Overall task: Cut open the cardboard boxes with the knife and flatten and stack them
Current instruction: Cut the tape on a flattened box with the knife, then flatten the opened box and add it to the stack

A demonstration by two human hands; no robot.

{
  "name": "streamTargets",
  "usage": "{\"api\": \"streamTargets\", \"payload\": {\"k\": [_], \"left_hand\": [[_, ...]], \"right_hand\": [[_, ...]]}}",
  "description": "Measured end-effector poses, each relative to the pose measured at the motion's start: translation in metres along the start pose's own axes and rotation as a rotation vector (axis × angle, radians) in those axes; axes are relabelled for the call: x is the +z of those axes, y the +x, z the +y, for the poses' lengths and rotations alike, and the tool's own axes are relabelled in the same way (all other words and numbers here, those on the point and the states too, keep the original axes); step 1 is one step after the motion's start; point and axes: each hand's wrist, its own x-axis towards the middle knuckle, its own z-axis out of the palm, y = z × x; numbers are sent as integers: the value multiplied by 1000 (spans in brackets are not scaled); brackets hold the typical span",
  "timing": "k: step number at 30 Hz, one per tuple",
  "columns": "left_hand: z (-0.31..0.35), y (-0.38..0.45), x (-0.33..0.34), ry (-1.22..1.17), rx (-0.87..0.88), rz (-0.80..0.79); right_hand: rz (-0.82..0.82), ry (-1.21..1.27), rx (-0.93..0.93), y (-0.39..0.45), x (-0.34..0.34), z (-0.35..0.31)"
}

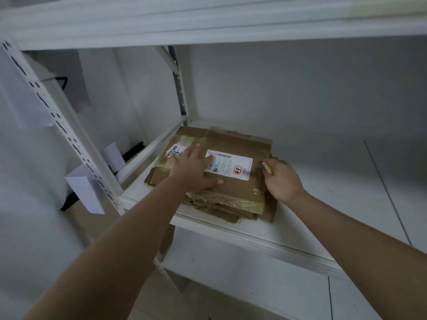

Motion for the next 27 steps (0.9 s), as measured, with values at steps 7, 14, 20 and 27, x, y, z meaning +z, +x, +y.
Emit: {"api": "streamTargets", "payload": {"k": [7, 14, 20, 27], "left_hand": [[21, -16, -22, -122, 42, 149], [39, -30, -43, -179, 75, 289], [76, -29, -57, -249, 164, 405], [141, -28, -71, -181, 303, 427]], "right_hand": [[149, 120, 155, -23, -30, 18], [160, 31, 260, -40, -39, 36], [173, 46, 305, -53, -57, 57], [216, 70, 325, -64, -103, 98]]}}
